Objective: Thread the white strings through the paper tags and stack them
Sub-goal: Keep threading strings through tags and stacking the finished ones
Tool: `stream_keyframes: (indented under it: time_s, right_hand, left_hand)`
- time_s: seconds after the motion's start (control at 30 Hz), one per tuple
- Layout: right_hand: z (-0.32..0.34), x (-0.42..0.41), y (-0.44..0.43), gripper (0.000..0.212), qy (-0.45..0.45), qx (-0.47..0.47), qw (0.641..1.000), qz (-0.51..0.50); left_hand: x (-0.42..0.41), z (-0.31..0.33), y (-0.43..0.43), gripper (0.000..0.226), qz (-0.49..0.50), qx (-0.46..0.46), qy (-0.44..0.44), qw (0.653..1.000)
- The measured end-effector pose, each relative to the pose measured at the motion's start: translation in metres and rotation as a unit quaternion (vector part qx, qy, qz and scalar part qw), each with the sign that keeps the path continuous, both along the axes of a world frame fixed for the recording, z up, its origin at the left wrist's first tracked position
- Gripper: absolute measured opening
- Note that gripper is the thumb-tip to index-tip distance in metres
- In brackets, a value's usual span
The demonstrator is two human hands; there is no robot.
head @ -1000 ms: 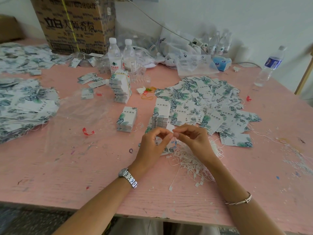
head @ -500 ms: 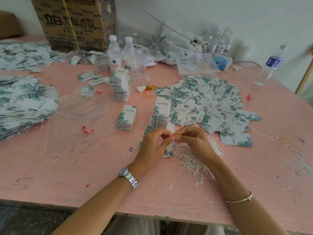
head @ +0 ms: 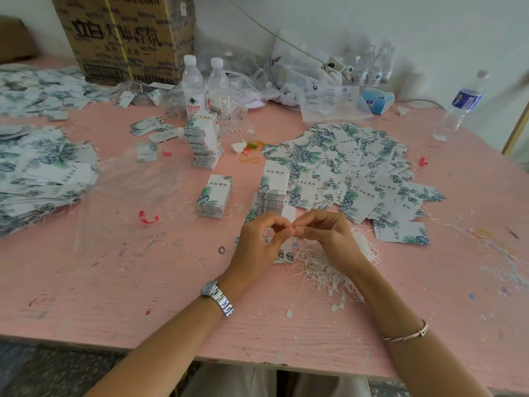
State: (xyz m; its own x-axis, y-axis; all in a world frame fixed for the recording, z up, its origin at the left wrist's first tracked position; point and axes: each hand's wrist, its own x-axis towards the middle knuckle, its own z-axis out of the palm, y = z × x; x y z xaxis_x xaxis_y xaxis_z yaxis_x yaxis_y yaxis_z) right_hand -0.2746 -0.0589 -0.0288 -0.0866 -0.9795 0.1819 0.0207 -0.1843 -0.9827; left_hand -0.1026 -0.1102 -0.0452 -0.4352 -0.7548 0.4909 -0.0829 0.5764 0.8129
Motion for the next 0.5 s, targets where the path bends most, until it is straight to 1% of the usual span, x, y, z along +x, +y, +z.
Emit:
stream_keyframes:
  time_s: [0.1,0.2,0.27,0.3,0.37,0.43,0.5]
  right_hand:
    - [-0.0003,0.0,0.0005,0.007,0.003,-0.002,1.0,0.002]
    - [-0.0001,0.0002,0.0009,0.006,0.0,-0.005,1.0,0.006]
    - [0.0002,0.0002,0.0002,0.005,-0.01,-0.002,1.0,0.008]
    - [0.0007,0.0003,-0.0003,0.005,-0.023,0.0,1.0,0.011]
    - [0.002,0.0002,-0.0009,0.007,-0.067,0.004,0.998,0.017]
    - [0.0035,-0.0012,-0.0012,0.01,-0.114,0.007,0.993,0.015]
    - [0.0052,-0.0039,-0.0018,0.012,-0.156,0.013,0.988,0.013]
  left_hand:
    - [-0.0004,-0.0007,0.0,0.005,-0.002,0.009,-0.001,1.0]
    - [-0.0011,-0.0001,0.0002,0.006,-0.001,0.033,0.011,0.999]
    - [-0.0018,0.0006,-0.0003,0.004,0.009,0.047,0.023,0.999]
    - [-0.0021,0.0012,-0.0003,0.004,0.014,0.05,0.03,0.998]
    - [-0.002,0.0021,-0.0009,0.014,0.021,0.051,0.041,0.998]
    - [-0.0007,0.0029,-0.0016,0.021,0.025,0.043,0.032,0.998]
    - [0.002,0.0031,-0.0021,0.024,0.026,0.01,0.009,1.0]
